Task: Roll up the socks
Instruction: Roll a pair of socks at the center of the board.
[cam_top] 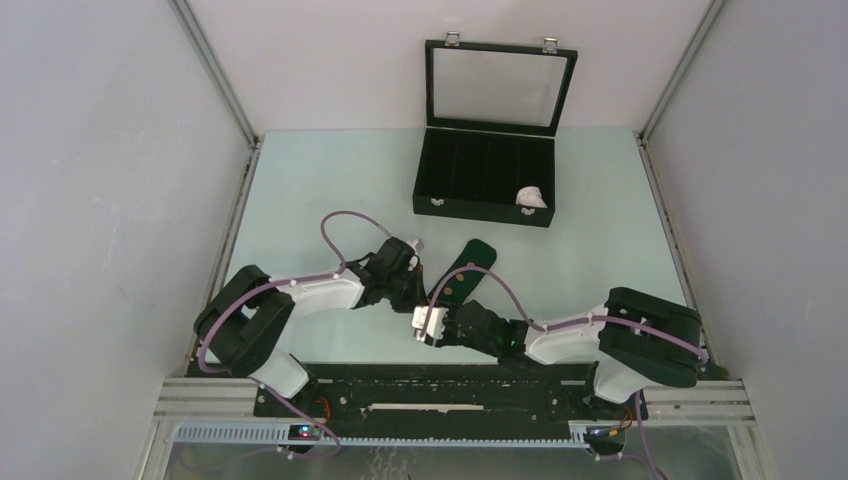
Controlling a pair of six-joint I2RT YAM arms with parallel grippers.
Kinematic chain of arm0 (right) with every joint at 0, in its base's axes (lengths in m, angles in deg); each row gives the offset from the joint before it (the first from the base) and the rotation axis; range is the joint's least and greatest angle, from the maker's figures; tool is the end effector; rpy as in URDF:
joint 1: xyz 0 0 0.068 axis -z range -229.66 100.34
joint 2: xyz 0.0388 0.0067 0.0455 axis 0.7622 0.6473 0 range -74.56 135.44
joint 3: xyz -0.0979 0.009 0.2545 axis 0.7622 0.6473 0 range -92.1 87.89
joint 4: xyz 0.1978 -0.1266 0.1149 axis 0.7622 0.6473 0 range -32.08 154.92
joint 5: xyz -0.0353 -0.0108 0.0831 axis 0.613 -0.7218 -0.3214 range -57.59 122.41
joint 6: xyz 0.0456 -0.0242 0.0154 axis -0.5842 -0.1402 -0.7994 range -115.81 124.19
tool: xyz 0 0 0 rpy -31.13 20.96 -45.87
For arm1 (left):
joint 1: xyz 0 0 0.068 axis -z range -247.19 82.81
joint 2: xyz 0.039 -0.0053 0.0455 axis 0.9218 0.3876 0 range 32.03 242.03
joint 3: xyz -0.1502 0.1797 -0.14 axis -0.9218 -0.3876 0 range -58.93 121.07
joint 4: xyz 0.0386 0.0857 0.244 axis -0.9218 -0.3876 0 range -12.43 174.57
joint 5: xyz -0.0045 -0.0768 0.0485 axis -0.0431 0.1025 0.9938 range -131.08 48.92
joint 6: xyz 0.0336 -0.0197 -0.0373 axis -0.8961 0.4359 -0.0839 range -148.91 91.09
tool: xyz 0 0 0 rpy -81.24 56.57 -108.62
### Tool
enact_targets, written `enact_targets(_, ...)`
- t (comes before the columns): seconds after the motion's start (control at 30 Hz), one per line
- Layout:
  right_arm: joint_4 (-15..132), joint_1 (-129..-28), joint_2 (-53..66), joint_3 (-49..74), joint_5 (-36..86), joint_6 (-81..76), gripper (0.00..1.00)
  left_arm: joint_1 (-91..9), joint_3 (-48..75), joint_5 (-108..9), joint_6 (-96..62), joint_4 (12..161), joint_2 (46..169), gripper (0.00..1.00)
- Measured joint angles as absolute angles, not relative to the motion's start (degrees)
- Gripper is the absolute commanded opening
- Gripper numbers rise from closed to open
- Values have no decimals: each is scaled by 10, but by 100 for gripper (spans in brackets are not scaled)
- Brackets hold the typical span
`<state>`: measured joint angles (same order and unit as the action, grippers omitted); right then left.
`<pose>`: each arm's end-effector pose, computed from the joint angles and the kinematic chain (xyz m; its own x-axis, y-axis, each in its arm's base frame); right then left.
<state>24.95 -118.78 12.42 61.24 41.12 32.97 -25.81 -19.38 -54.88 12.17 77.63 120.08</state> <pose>0.1035 0.2565 0.1439 0.2779 -0.6064 -0.7450 -0.8464 0.2122 -0.4885 0.2043 -0.1914 0.1442 -0.9544 -0.0097 -0.2983 0.1543 0.8395 -0.5210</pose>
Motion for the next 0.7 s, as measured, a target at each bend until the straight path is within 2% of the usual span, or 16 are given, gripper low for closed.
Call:
enact_targets(0.1,245,-1185,139,612,420,323,36,-258,-194,-549,122,776,1201,0)
enact_targets(0.23,249,-1170,143,613,419,301,27,-258,-194,-549,122,777,1200,0)
enact_targets(0.37,257,-1159,144,613,415,281,22,-258,-196,-549,122,777,1197,0)
enact_targets(0.57,255,-1151,152,613,402,250,3,-258,-204,-548,122,777,1188,0)
enact_targets(0.7,258,-1135,150,613,366,218,0,-258,-227,-545,122,769,1157,0)
